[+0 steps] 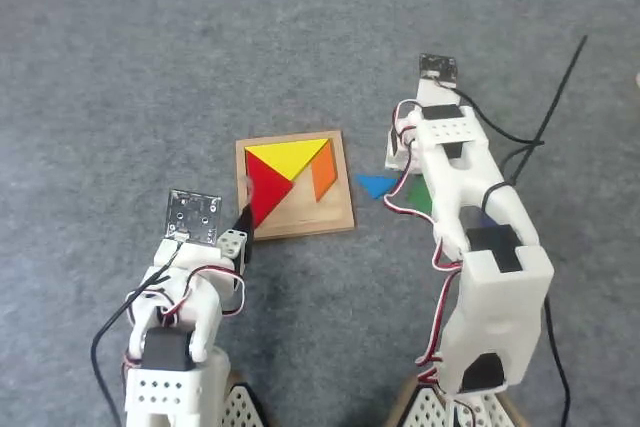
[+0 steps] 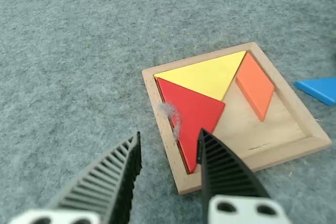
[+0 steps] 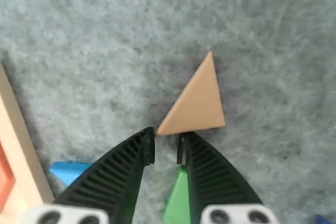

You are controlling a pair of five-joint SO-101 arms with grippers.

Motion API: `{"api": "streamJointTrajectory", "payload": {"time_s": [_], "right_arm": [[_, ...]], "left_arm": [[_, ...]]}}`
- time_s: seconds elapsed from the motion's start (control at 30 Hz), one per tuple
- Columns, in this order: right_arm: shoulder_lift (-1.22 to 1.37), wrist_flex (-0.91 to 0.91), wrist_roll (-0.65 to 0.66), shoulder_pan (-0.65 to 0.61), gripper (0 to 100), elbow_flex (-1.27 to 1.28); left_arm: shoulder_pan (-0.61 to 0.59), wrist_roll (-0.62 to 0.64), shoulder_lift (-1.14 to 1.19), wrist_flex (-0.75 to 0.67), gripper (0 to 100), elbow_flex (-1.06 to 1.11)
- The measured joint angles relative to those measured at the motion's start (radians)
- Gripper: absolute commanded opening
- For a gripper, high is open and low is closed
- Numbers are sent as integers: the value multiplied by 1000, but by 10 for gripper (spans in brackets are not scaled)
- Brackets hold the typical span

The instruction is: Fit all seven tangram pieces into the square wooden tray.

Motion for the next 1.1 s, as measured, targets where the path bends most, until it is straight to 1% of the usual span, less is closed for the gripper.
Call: {"api": "streamJointTrajectory", "payload": {"time_s": [0.1, 0.17, 0.4, 0.67, 0.8, 0.93, 1.0, 1.03, 1.1], "right_arm": [[6, 0, -2, 6, 272, -2], [6, -3, -2, 6, 292, -2], [6, -3, 0, 8, 292, -14], [40, -60, 0, 9, 292, -32], [94, -55, -2, 9, 292, -97], [152, -2, -3, 9, 292, -186], [173, 2, -3, 9, 275, -213], [180, 6, -3, 9, 243, -222], [181, 31, -3, 11, 148, -236]], "left_arm": [[0, 0, 0, 0, 173, 0], [0, 0, 0, 0, 173, 0], [0, 0, 0, 0, 173, 0], [0, 0, 0, 0, 173, 0], [0, 0, 0, 0, 173, 0], [0, 0, 0, 0, 173, 0], [0, 0, 0, 0, 173, 0], [0, 0, 0, 0, 173, 0], [0, 0, 0, 0, 173, 0]]}}
